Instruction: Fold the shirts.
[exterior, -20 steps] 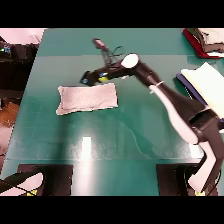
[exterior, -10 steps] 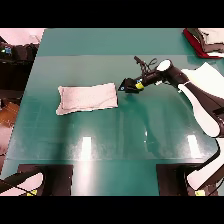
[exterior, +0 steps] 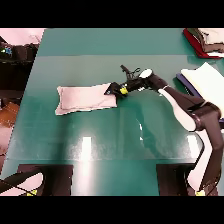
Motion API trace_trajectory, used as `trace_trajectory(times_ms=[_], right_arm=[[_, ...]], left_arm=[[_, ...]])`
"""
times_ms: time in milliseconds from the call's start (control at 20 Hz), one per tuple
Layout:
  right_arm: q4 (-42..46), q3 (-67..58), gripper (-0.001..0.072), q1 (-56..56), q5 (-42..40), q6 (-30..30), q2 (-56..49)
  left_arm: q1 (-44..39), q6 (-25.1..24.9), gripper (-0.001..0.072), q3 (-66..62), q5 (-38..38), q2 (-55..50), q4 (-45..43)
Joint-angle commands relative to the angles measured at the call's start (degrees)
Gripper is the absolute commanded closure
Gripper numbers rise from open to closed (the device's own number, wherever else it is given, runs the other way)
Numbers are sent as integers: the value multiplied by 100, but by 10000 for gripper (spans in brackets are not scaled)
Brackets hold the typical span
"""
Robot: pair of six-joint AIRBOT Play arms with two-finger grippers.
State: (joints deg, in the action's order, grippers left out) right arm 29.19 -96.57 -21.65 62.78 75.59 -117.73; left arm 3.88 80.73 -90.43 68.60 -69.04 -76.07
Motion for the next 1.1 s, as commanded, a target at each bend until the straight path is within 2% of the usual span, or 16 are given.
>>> trace_trajectory(times_ms=[0,50,100,250,450,750,1050], right_arm=[[-114,-629,370,-389,-127,13,-382],[-111,-734,553,-431,-184,-146,-389],[-114,-859,695,-431,-151,-315,-387],[44,-1456,699,-225,433,-310,-378],[1357,-2085,700,562,1141,267,144],[2345,-1641,701,2542,975,282,1521],[2441,-1646,701,4627,575,278,2044]], left_arm=[[-2,-17,684,2,2,0,-2],[-2,-17,684,2,7,-2,0],[-2,-17,685,2,9,-2,0],[-2,-17,684,2,85,-2,0],[-2,-15,685,2,229,0,9],[-4,-13,684,2,308,0,337],[-4,-13,684,2,511,-2,863]])
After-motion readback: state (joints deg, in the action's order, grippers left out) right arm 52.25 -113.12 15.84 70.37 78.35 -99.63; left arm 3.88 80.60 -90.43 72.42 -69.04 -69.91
